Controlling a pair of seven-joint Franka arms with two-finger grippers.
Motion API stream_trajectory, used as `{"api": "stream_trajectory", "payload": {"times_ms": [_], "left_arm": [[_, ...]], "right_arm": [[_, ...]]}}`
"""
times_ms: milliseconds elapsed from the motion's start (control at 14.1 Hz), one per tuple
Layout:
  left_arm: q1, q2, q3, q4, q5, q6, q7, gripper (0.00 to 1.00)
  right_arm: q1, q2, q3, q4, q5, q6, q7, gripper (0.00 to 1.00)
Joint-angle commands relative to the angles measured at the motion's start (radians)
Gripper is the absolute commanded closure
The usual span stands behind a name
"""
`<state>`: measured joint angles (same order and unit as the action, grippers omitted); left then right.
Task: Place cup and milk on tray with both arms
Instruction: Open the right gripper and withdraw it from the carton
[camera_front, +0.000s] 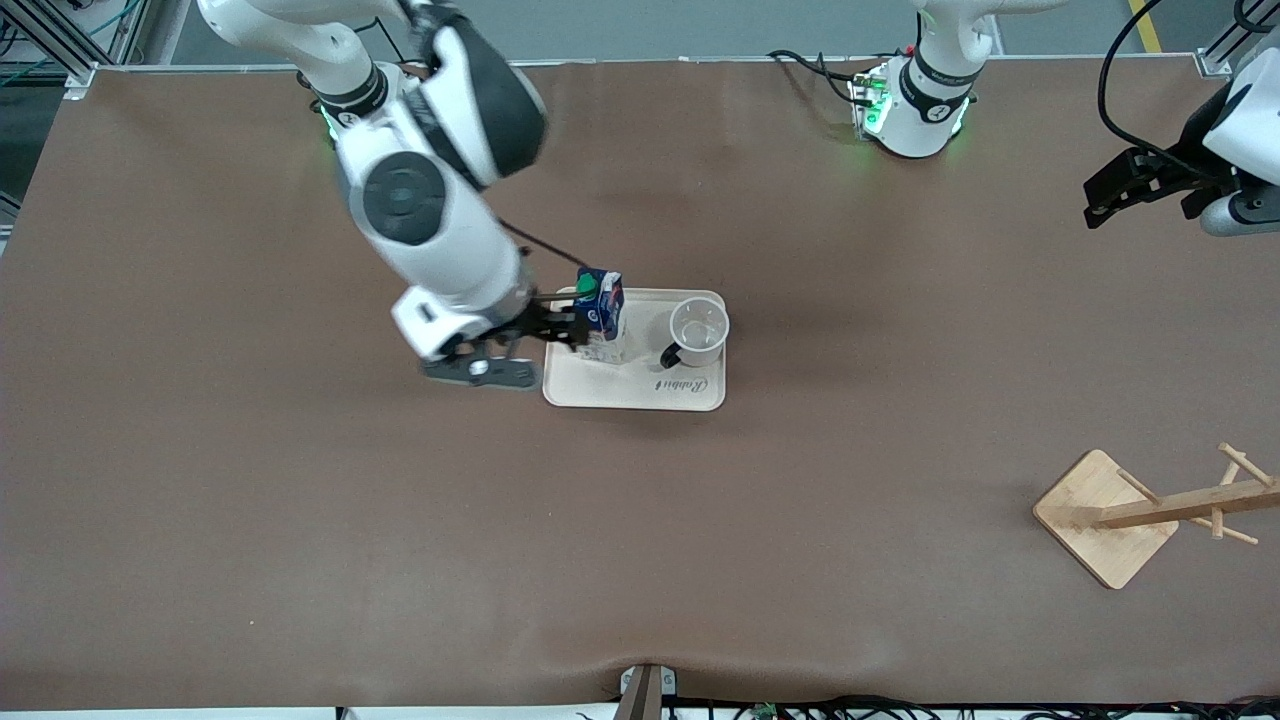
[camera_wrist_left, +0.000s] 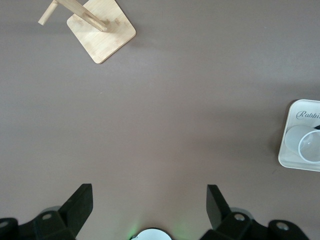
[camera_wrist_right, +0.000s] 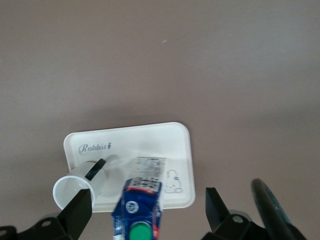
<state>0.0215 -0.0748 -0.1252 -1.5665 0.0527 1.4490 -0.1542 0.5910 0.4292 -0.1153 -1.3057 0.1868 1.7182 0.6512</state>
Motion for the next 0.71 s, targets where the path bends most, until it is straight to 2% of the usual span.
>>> {"api": "stream_trajectory", "payload": {"times_ms": [0, 71, 213, 427, 569, 640], "left_arm": [[0.0, 0.0, -0.004, 0.006, -0.013, -0.021, -0.004, 0.0], [0.0, 0.0, -0.005, 0.006, -0.013, -0.021, -0.004, 0.0], [0.002, -0.008, -0.01, 0.002, -0.013, -0.024, -0.004, 0.0], [0.002, -0.013, -0.011, -0.004, -0.014, -0.022, -0.004, 0.0], [0.002, -0.013, -0.014, -0.013, -0.016, -0.018, -0.005, 0.0], [0.003, -0.017, -0.017, -0.026, -0.019, -0.013, -0.007, 0.0]], "right_arm": [[-0.112, -0.012, 0.014, 0.148, -0.006, -0.151, 0.007, 0.0], [-0.175, -0.012, 0.016, 0.204, -0.006, -0.188, 0.008, 0.0], [-0.285, -0.038, 0.019, 0.223, -0.003, -0.264, 0.007, 0.0], [-0.344, -0.124, 0.016, 0.209, -0.013, -0.339, 0.001, 0.0], [-0.371, -0.193, 0.011, 0.099, -0.058, -0.327, -0.039, 0.0], [-0.404, -0.229, 0.011, 0.033, -0.058, -0.309, -0.124, 0.0]]}}
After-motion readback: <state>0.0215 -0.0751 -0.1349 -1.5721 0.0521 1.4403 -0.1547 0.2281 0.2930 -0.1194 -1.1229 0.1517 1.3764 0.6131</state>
